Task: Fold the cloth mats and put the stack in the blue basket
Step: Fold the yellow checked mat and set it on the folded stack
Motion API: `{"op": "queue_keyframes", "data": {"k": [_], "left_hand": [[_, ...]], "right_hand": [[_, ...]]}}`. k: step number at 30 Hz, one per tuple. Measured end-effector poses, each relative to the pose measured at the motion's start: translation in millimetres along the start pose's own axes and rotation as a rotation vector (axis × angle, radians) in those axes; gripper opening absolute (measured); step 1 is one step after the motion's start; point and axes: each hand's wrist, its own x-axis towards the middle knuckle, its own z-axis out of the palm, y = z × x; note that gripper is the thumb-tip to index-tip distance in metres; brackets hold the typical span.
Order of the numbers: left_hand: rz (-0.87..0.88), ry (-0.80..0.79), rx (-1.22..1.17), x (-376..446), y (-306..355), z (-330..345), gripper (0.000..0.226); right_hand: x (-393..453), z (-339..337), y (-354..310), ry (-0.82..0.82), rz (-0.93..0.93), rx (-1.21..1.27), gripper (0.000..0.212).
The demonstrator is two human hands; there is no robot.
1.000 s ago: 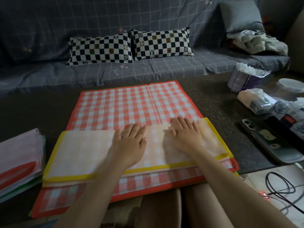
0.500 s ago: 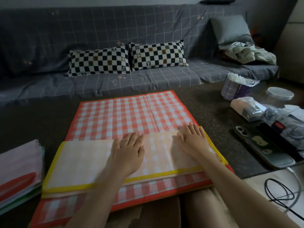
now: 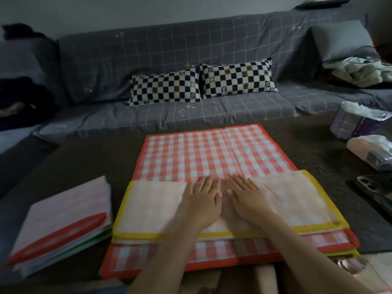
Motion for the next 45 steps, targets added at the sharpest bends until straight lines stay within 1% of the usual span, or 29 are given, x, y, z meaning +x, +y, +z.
{"op": "queue_keyframes", "data": {"k": [3,4,6,7,8,9,11,12,15,16,20,23,25,28,30,32,35,41,43,45], "left_hand": [[-0.057,-0.019,0.02,-10.9,-27.5,-1.3,0.055],[-0.092,-0.028,0.016,-15.5,-40.3,-2.2,0.055],[-0.172,-0.062,0.01,-25.9,-68.2,-5.3,0.054],[-0.211,-0.084,0.008,-31.7,-82.2,-6.5,0.054],[-0.246,-0.099,0.002,-37.0,-94.8,-7.6,0.054],[-0.274,-0.1,-0.011,-41.1,-105.4,-8.0,0.054],[-0.29,-0.085,-0.029,-46.2,-118.2,-7.7,0.055],[-0.287,-0.083,-0.038,-46.4,-120.1,-7.4,0.056],[-0.291,-0.102,-0.06,-45.7,-116.5,-8.4,0.056],[-0.29,-0.116,-0.069,-45.6,-115.4,-10.3,0.056],[-0.252,-0.253,-0.147,-40.1,-121.9,-27.8,0.057],[-0.215,-0.287,-0.145,-32.0,-128.5,-45.8,0.057],[-0.215,-0.26,-0.126,-25.1,-132.3,-55.2,0.059],[-0.191,-0.246,-0.034,-16.1,-134.5,-67.0,0.063],[-0.201,-0.226,-0.048,-11.8,-137.0,-71.8,0.059],[-0.219,-0.21,-0.091,-9.2,-140.2,-73.0,0.052],[-0.228,-0.244,-0.138,-5.8,-146.2,-69.7,0.054],[-0.257,-0.334,-0.069,-3.7,-155.9,-79.7,0.061],[-0.276,-0.322,-0.087,-4.9,-162.4,-85.0,0.054],[-0.314,-0.288,-0.197,-8.4,-169.7,-92.4,0.042]], "right_hand": [[4.1,4.0,2.7,-0.036,-0.003,-0.08,0.06],[4.4,4.4,3.4,-0.044,-0.008,-0.102,0.067],[4.7,6.8,5.7,-0.043,-0.018,-0.124,0.091],[4.5,7.4,6.5,-0.044,-0.019,-0.132,0.098],[4.1,7.9,6.6,-0.036,-0.019,-0.132,0.1],[4.2,8.4,6.6,-0.033,-0.017,-0.129,0.096],[2.9,6.4,4.6,-0.043,-0.009,-0.14,0.069],[2.1,4.8,3.5,-0.058,0.003,-0.147,0.062],[0.4,1.5,0.9,-0.091,0.016,-0.145,0.062],[0.5,0.4,0.2,-0.103,0.019,-0.142,0.06],[-0.1,-4.4,-8.3,-0.127,0.022,-0.122,0.054],[-3.8,-7.0,-25.9,-0.139,-0.103,-0.071,0.051],[-5.8,-6.1,-44.7,-0.165,-0.192,-0.003,0.052],[-2.0,-0.8,-69.4,-0.188,-0.248,0.039,0.052],[0.3,1.1,-77.6,-0.201,-0.22,0.06,0.058],[-1.0,-0.2,-80.9,-0.246,-0.151,0.118,0.074],[-3.9,-1.7,-85.6,-0.274,-0.103,0.114,0.092],[-1.7,-8.4,-92.4,-0.348,-0.088,0.079,0.1],[-3.1,-11.3,-93.9,-0.366,-0.096,0.084,0.1],[-4.9,-14.6,-96.0,-0.379,-0.102,0.08,0.098]]}}
